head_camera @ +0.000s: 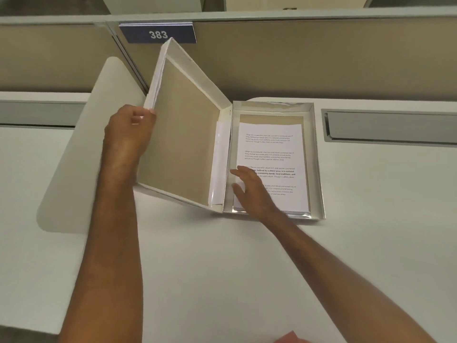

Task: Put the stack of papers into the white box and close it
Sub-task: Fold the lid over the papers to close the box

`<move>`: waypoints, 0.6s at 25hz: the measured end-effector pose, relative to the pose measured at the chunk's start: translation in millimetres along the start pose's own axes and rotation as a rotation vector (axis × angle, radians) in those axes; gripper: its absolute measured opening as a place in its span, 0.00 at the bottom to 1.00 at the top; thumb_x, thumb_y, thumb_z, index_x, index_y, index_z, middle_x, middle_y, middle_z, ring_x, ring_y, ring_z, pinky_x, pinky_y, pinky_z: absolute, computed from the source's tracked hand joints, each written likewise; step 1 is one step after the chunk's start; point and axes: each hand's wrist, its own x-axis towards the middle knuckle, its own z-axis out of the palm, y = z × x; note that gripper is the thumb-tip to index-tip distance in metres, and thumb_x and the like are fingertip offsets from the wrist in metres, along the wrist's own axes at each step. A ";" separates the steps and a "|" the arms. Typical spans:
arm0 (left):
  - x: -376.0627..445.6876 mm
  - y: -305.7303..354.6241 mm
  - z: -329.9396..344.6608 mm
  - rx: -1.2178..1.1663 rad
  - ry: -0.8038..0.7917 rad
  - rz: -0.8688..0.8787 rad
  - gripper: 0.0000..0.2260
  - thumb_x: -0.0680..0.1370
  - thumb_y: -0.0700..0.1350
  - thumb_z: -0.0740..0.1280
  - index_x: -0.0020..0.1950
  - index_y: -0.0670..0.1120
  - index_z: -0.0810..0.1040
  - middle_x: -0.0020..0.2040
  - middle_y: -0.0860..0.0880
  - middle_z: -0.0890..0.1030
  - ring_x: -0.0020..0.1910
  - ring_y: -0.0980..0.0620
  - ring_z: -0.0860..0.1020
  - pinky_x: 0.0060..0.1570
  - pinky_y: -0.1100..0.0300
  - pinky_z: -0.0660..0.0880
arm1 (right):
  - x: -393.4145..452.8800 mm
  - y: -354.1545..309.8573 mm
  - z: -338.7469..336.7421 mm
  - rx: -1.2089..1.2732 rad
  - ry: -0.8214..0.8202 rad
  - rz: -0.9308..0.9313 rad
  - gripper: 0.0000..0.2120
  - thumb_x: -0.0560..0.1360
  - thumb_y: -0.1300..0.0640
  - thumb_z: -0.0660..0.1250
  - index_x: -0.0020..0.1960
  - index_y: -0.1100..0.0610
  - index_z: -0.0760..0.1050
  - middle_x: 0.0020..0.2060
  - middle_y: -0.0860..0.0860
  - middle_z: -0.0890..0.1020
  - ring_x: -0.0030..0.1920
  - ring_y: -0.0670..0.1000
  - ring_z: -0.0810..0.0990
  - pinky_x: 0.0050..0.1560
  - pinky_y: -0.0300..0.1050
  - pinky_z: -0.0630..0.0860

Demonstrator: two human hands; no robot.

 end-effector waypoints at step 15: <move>-47.5 -70.4 167.2 -0.028 -0.526 -0.332 0.35 0.79 0.61 0.68 0.81 0.48 0.62 0.80 0.45 0.66 0.76 0.43 0.69 0.71 0.49 0.70 | -40.0 21.2 -137.0 1.024 0.354 0.495 0.16 0.84 0.44 0.62 0.60 0.50 0.84 0.54 0.48 0.90 0.53 0.52 0.89 0.52 0.50 0.86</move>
